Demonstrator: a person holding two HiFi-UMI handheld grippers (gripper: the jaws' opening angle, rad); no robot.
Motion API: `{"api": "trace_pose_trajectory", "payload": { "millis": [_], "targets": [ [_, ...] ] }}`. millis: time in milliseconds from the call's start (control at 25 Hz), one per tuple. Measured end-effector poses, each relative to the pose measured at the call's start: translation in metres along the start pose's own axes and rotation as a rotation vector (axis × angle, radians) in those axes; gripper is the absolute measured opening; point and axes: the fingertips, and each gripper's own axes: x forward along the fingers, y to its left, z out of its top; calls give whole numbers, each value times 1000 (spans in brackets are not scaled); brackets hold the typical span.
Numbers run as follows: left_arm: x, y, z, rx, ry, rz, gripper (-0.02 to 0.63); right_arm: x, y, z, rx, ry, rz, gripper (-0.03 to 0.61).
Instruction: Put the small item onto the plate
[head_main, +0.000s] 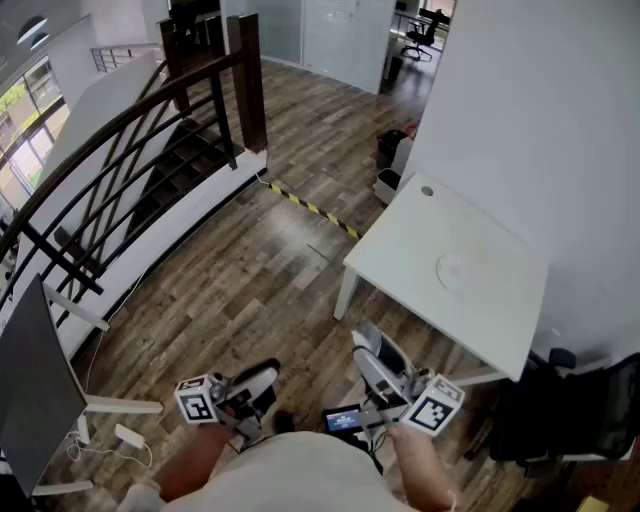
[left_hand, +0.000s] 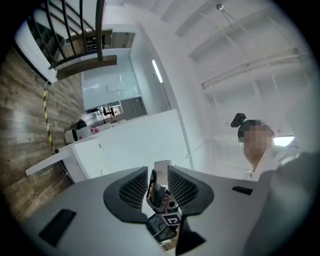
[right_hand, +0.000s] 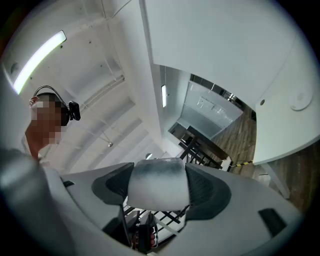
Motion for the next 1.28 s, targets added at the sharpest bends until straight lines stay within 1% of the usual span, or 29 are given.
{"api": "trace_pose_trajectory", "payload": {
  "millis": [120,200,400,520,600,760,880,1040,1280],
  "targets": [
    [-2,-7,3,16,15,-46,109,-4,0,-5,0,-25,-12,313],
    [-9,-9,-1,6,40,-66,109,-11,4,-11,-1,-51,-36,313],
    [-15,-2,-21,-61,130,-104,109,-44,9,-17,-27,-129,-140,313],
    [-7,-4,-26,-73,176,-140,108,-65,11,-11,-57,-176,-200,313],
    [-1,-3,-31,-64,200,-151,108,-77,11,-8,-66,-202,-235,313],
    [12,-9,-46,-21,253,-179,109,-101,11,-5,-70,-240,-284,313],
    [13,-17,-55,-17,273,-197,109,-112,14,-5,-74,-255,-304,313],
    [11,-21,-55,-23,271,-206,109,-114,20,-1,-103,-262,-299,313],
    [7,-18,-62,-43,278,-198,109,-124,19,2,-116,-284,-320,313]
  ]
}}
